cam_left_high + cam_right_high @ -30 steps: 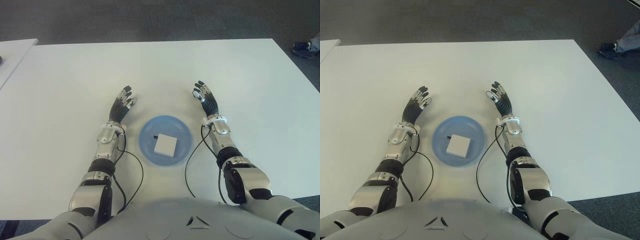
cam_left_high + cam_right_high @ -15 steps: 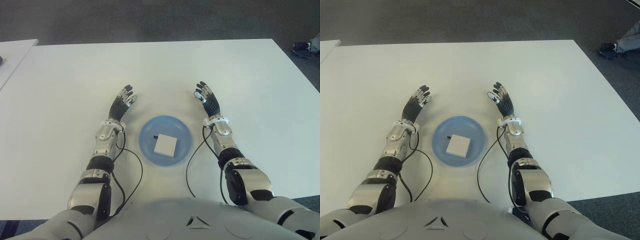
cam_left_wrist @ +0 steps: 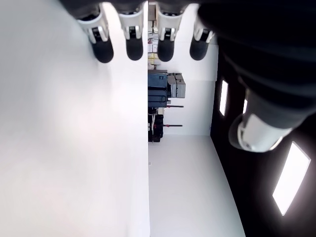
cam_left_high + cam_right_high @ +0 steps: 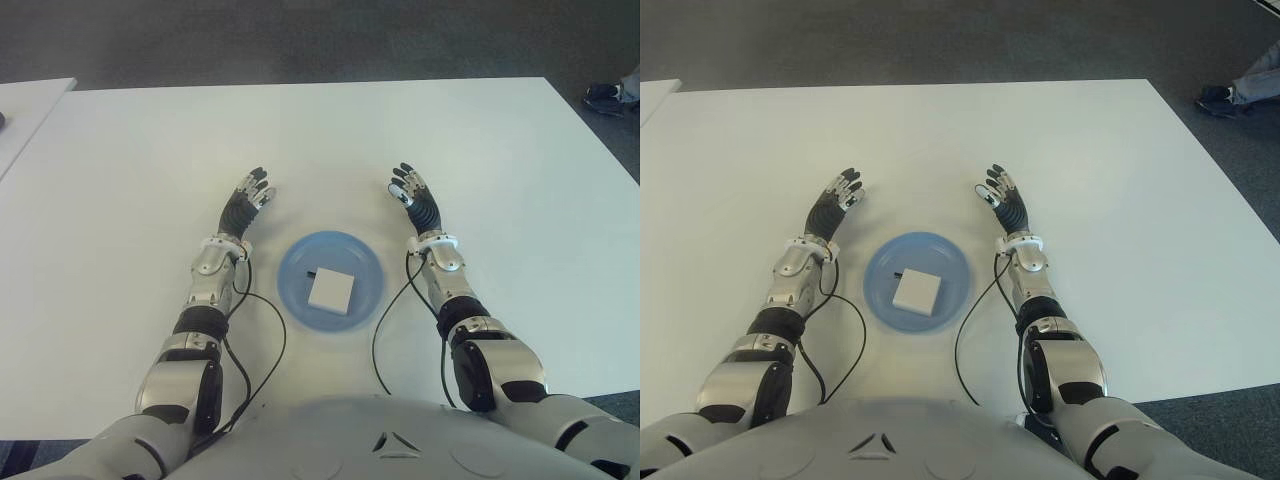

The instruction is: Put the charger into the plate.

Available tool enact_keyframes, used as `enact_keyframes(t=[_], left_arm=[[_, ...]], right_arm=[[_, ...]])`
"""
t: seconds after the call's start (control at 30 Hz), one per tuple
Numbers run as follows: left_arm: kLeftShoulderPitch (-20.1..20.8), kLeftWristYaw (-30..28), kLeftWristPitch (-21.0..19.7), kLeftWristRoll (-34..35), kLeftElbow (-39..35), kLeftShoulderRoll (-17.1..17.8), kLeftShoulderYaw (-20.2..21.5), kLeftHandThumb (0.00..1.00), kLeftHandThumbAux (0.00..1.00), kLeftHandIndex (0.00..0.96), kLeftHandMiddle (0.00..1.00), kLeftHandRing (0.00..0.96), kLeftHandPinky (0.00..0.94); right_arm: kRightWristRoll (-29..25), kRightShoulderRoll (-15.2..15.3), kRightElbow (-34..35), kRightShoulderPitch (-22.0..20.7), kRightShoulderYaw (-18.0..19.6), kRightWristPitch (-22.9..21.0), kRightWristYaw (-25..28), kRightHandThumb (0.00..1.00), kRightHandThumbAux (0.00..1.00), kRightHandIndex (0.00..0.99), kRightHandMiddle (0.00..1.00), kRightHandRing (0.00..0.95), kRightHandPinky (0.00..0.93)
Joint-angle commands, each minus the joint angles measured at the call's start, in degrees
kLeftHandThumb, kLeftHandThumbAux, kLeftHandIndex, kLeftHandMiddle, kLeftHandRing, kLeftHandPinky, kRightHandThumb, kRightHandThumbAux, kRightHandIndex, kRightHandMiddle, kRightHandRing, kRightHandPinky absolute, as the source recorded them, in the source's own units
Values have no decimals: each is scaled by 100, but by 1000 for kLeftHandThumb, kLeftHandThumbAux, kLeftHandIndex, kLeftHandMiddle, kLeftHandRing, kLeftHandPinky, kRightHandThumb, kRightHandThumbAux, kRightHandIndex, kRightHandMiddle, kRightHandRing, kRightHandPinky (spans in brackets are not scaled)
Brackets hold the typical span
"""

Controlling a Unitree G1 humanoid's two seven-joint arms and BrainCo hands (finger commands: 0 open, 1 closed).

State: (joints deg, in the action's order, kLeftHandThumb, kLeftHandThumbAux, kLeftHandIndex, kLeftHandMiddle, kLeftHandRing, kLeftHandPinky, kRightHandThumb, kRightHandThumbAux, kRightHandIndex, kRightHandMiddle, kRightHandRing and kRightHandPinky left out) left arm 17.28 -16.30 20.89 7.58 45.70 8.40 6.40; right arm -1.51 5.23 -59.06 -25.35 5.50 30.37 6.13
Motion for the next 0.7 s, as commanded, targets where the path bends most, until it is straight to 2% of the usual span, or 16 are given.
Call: enact_keyframes(t=[0.03,0.4,0.7], left_arm=[[-56,-120,-203,-25,257,-34,-33,115,585,0,28,31,72],[3,-54,-156,-71,317,-115,-98,115,594,1,34,35,66],[-65,48,-161,-89,159,-203,-133,112,600,4,37,37,69]], right_arm=[[21,-9,-334,385,-4,-469,18,0,504,28,129,96,47],[13,69,-258,458,17,-483,38,0,507,23,125,97,46],[17,139,158,668,5,-523,24,0,495,20,123,93,40]])
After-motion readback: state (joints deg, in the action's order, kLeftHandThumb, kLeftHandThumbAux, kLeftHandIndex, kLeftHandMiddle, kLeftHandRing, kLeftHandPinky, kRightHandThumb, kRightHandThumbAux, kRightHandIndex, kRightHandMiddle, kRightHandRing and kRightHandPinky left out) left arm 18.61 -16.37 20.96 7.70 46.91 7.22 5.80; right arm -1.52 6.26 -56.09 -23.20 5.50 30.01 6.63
